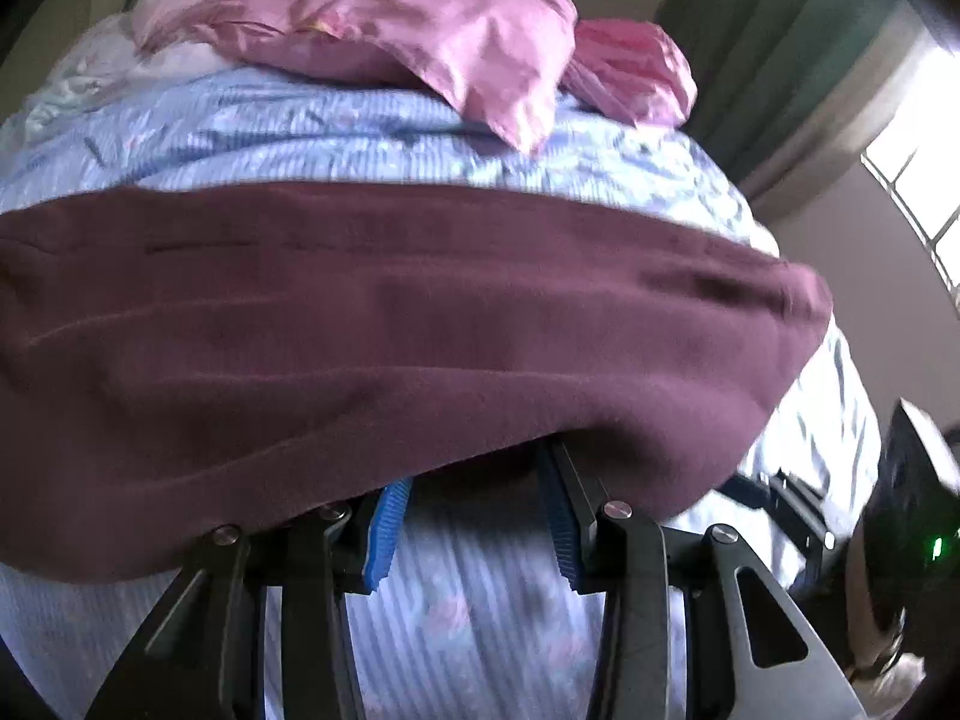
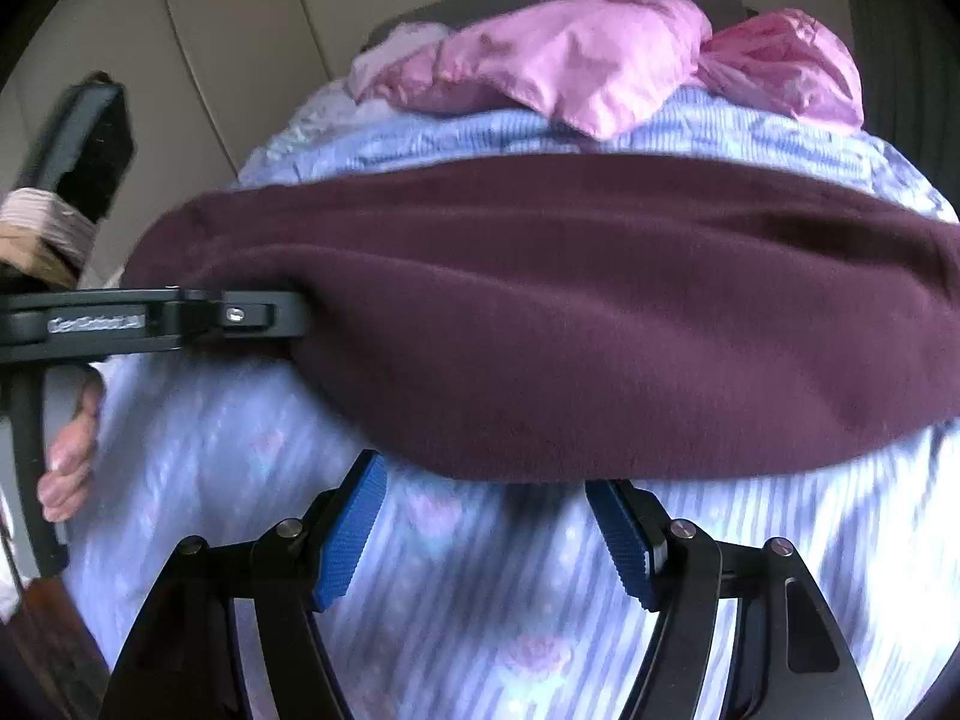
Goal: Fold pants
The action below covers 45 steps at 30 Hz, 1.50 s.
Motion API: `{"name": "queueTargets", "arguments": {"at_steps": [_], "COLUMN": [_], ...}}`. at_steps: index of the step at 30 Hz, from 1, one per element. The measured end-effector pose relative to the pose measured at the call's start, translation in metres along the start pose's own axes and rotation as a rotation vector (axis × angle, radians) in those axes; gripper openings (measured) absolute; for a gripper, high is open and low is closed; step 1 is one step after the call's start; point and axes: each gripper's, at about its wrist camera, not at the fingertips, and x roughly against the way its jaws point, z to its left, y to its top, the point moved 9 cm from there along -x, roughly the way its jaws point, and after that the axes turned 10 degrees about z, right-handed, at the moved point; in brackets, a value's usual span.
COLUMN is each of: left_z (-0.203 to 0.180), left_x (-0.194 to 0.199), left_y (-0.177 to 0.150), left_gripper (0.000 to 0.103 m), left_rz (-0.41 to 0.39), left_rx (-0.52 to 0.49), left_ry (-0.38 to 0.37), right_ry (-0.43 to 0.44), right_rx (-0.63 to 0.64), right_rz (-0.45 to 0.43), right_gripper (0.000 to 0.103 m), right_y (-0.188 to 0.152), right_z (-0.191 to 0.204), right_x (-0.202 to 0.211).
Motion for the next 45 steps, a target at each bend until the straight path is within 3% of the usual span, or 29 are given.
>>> {"name": "queueTargets", "arguments": {"at_steps": [10,19,21,23,31,33,35,36,37,38,39,40,45], "left_z": [0.012,0.026,0.028,0.029,0.027,0.024,0.023,0.023,0.024,0.027,0.028,0.030,0.047], "left_x": [-0.012,-0.012,-0.011,-0.011,-0.001,0.009,0.027,0.037,0.043,0.054,0.058,0.063,0.071], "left_y": [0.037,0.059,0.059,0.057,0.041,0.027,0.007,-0.002,-0.008,-0.017,-0.021,-0.026,-0.040], "left_gripper": [0.041,0.040,0.040,0.032,0.031,0.036,0.059,0.062,0.065,0.066,0.068,0.072,0.072], "left_rz": [0.014,0.033,0.030,0.027,0.017,0.022,-0.009,-0.035,-0.049,-0.066,-0.076,-0.083,-0.096], "left_rx": [0.080,0.142,0.139,0.121,0.023,-0.031,-0.084,-0.108,-0.120,-0.124,-0.123,-0.125,-0.115], "left_ry": [-0.012,-0.069,-0.075,-0.049,0.016,0.037,0.082,0.091,0.103,0.125,0.124,0.124,0.197], "right_ry": [-0.039,-0.025,-0.012,-0.042,-0.111,-0.110,-0.073,-0.043,-0.013,0.058,0.142,0.171,0.185], "right_rx": [0.141,0.230,0.245,0.272,0.264,0.257,0.262,0.257,0.253,0.245,0.223,0.211,0.196], "right_rz": [-0.025,-0.050,-0.036,-0.034,0.038,0.032,0.045,0.058,0.065,0.079,0.095,0.106,0.136], "right_gripper": [0.071,0.071,0.071,0.071,0.071,0.064,0.040,0.034,0.018,0.011,0.011,0.010,0.009], "right_y": [0.029,0.072,0.076,0.079,0.086,0.083,0.074,0.067,0.061,0.050,0.041,0.035,0.010], "right_z": [0.024,0.049,0.055,0.059,0.049,0.051,0.055,0.056,0.057,0.060,0.064,0.065,0.071], "right_x": [-0.003,-0.011,-0.017,-0.026,-0.065,-0.060,-0.052,-0.045,-0.040,-0.031,-0.023,-0.019,-0.020]}}
